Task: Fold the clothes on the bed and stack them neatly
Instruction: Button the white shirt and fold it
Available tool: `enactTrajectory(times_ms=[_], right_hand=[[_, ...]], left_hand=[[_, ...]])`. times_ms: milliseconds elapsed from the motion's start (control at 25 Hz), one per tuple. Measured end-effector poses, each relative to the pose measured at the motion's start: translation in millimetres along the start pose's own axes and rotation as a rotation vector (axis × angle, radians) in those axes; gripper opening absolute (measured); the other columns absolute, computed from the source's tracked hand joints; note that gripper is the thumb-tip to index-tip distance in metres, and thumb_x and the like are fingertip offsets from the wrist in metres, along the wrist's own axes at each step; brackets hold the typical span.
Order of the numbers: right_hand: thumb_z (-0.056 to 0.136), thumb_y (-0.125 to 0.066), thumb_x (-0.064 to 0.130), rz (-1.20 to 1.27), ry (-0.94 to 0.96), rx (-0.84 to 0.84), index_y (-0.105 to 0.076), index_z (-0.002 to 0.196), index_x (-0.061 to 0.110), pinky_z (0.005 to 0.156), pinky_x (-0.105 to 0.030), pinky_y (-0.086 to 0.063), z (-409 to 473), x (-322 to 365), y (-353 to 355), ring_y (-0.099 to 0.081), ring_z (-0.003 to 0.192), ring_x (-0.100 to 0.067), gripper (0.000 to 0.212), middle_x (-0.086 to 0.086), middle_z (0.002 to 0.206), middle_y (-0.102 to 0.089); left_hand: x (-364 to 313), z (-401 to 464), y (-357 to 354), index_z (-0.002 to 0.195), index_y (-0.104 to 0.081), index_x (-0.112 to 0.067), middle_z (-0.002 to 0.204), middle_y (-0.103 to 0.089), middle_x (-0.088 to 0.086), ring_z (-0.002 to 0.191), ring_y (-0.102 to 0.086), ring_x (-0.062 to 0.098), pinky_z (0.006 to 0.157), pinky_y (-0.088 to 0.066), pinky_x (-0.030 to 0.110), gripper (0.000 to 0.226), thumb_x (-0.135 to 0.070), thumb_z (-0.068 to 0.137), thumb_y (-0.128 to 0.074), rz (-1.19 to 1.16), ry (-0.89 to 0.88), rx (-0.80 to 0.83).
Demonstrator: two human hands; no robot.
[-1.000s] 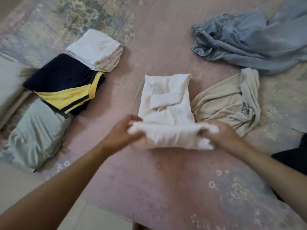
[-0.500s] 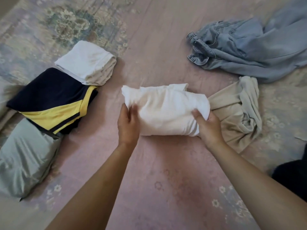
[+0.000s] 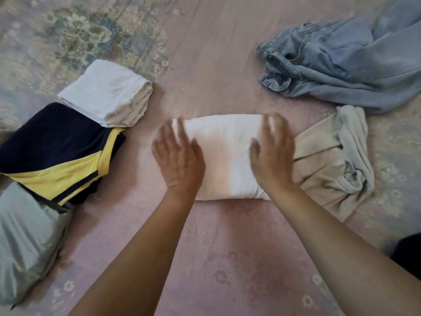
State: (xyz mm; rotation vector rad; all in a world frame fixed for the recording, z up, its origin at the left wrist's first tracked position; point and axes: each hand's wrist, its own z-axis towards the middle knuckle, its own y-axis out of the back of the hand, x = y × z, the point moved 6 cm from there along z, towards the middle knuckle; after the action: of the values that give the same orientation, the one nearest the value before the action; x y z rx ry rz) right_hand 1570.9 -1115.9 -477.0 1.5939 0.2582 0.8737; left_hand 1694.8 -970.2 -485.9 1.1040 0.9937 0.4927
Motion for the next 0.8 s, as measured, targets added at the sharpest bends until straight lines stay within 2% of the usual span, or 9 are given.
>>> enactTrajectory(times_ms=[80,200,320,400,480,560,640,720,800], right_hand=[[0.106,-0.046,0.026,-0.057,0.278,0.235,-0.022,0.161,0.018,0.125,-0.054,-0.005,7,22,-25,-0.003,0.157,-0.032,0.061,-0.013,0.169,-0.007],[0.108,-0.034,0.042,-0.165,0.244,0.562,-0.002,0.161,0.033,0.124,-0.048,0.013,-4,-7,-63,0.020,0.154,-0.019,0.062,0.001,0.168,0.019],[0.107,-0.031,0.050,-0.160,0.228,0.546,0.004,0.159,0.037,0.123,-0.047,0.016,-7,-19,-72,0.023,0.153,-0.015,0.064,0.005,0.165,0.024],[0.106,-0.038,0.047,-0.114,0.254,0.472,0.000,0.161,0.029,0.124,-0.049,0.014,-10,-12,-65,0.018,0.154,-0.019,0.069,-0.001,0.168,0.018],[0.100,-0.053,0.049,-0.059,0.327,0.422,-0.008,0.161,0.012,0.125,-0.052,0.007,-26,-9,-51,0.008,0.156,-0.027,0.084,-0.013,0.168,0.007],[0.086,-0.059,0.069,-0.146,0.448,0.498,-0.015,0.160,0.005,0.124,-0.056,-0.002,-52,-14,-42,-0.003,0.156,-0.034,0.107,-0.021,0.167,-0.002],[0.069,-0.062,0.083,-0.356,0.537,0.554,-0.024,0.158,0.006,0.121,-0.060,-0.015,-65,-18,-41,-0.015,0.155,-0.035,0.124,-0.022,0.166,-0.015],[0.067,-0.070,0.078,-0.444,0.521,0.587,-0.019,0.161,0.012,0.121,-0.062,-0.012,-55,-19,-45,-0.010,0.156,-0.032,0.125,-0.018,0.167,-0.011],[0.090,-0.068,0.049,-0.357,0.501,0.603,-0.007,0.162,0.017,0.123,-0.060,-0.003,-41,-17,-53,0.005,0.157,-0.028,0.100,-0.014,0.169,0.004]], left_hand=[[-30,-1,-23,0.156,-0.033,-0.011,0.163,-0.026,0.020,0.151,-0.022,0.040,0.120,-0.012,0.063,0.056,-0.029,0.104,-0.041,0.112,-0.407,0.126],[-16,-22,-64,0.159,-0.024,-0.022,0.168,-0.014,0.009,0.155,-0.008,0.034,0.116,0.000,0.073,0.058,-0.037,0.105,-0.039,0.212,-0.467,0.382],[-9,-26,-68,0.159,-0.026,-0.021,0.167,-0.017,0.010,0.155,-0.012,0.035,0.115,-0.002,0.075,0.060,-0.041,0.103,-0.035,0.220,-0.461,0.402],[-13,-24,-58,0.156,-0.032,-0.015,0.164,-0.024,0.017,0.152,-0.021,0.039,0.114,-0.009,0.076,0.063,-0.045,0.101,-0.035,0.197,-0.473,0.356],[-12,-36,-44,0.153,-0.034,-0.007,0.159,-0.031,0.025,0.148,-0.029,0.043,0.115,-0.013,0.071,0.075,-0.056,0.096,-0.038,0.198,-0.570,0.266],[-10,-63,-30,0.149,-0.035,-0.001,0.153,-0.038,0.031,0.143,-0.036,0.045,0.117,-0.016,0.064,0.096,-0.070,0.085,-0.049,0.215,-0.744,0.221],[-3,-73,-30,0.147,-0.036,-0.001,0.149,-0.041,0.033,0.139,-0.041,0.046,0.112,-0.028,0.065,0.111,-0.077,0.072,-0.063,0.312,-0.785,0.312],[-6,-67,-37,0.148,-0.039,-0.005,0.149,-0.041,0.033,0.139,-0.043,0.045,0.107,-0.038,0.065,0.102,-0.068,0.075,-0.069,0.425,-0.672,0.412],[-15,-59,-40,0.153,-0.037,-0.010,0.153,-0.039,0.030,0.142,-0.041,0.040,0.106,-0.042,0.061,0.072,-0.040,0.093,-0.063,0.562,-0.618,0.409]])
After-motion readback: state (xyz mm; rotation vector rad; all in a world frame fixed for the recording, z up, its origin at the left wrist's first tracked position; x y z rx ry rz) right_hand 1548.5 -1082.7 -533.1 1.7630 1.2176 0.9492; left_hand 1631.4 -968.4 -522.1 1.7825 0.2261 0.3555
